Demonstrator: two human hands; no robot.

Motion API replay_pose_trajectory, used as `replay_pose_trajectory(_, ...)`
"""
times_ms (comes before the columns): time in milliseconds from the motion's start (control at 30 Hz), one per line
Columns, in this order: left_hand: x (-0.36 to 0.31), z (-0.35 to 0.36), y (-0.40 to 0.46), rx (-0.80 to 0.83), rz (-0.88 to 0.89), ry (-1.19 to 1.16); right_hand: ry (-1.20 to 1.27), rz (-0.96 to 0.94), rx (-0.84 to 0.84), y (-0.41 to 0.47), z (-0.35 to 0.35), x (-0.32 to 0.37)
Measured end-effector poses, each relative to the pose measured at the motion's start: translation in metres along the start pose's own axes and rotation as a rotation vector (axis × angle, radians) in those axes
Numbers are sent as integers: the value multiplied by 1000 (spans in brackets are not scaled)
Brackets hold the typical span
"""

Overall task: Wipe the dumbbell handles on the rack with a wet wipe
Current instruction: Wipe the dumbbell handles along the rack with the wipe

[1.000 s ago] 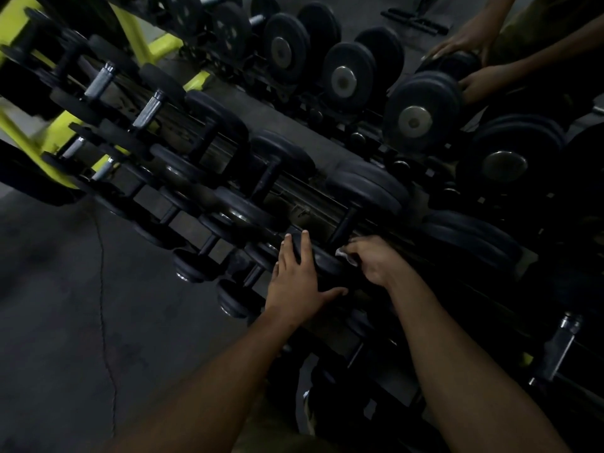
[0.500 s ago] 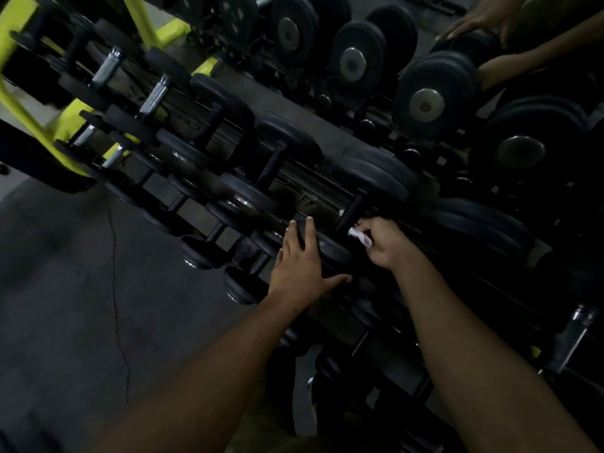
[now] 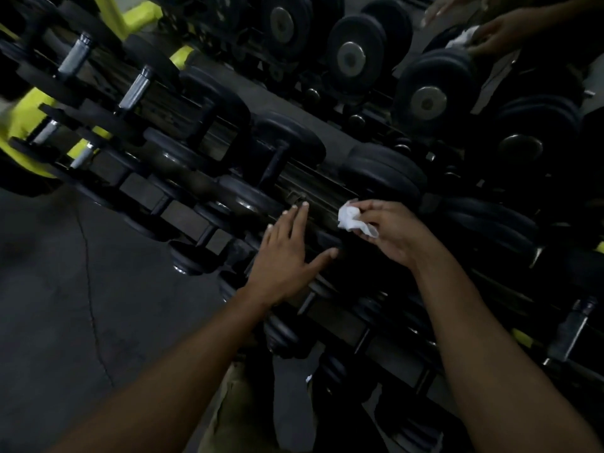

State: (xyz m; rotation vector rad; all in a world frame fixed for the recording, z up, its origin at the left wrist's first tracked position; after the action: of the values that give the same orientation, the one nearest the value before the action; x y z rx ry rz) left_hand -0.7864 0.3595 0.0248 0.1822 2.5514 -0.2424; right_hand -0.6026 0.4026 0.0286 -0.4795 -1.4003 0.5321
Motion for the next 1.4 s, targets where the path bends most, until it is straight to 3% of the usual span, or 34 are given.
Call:
replay_pose_trajectory(133, 40, -52, 35, -187, 48, 97, 36, -79, -22, 19, 39, 23)
replay_pose_trajectory(267, 86, -87, 67, -224, 27, 273, -76, -139, -97, 49, 84, 34)
replay_pose_trajectory(400, 129, -87, 93, -38, -51, 239, -277, -266, -220, 85, 128, 47)
replay_pose_trajectory(467, 146, -79, 97, 104, -155, 124, -548, -388, -259, 105, 147, 54)
replay_pose_trajectory(567, 160, -71, 94, 226, -290, -84, -1015, -557, -95, 122, 183, 50)
replay_pose_trajectory(633, 162, -69, 95, 266, -303, -100, -1200, -468, 8, 125, 191, 37)
replay_pose_trajectory(867, 166, -65, 98, 295, -343, -205, -1372, -355, 103, 121, 184, 35)
replay_pose_trajectory(1033, 162, -68, 98, 285, -346, -165, -1678, -539, 168, 117, 184, 42)
replay_pose_trajectory(1200, 156, -77, 96, 207, -332, -70, -1787, -674, 126, 122, 188, 49)
replay_pose_trajectory(1300, 146, -80, 91, 81, -277, -14, -1687, -622, -39, 133, 174, 62)
replay_pose_trajectory(1400, 135, -71, 84, 81, -312, -10, -1597, -618, -168, 136, 167, 64)
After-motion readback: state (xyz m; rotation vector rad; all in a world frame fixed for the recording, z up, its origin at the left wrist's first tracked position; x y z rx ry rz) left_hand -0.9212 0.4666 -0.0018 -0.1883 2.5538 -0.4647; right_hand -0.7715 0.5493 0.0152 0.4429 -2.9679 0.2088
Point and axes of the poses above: each hand's wrist, its own y-axis towards the middle knuckle, its own z-axis out of the palm, x = y × z, the point moved 7 cm from there along y, towards the middle knuckle, and after that the axes turned 4 degrees about -x, right-handed, at the moved point
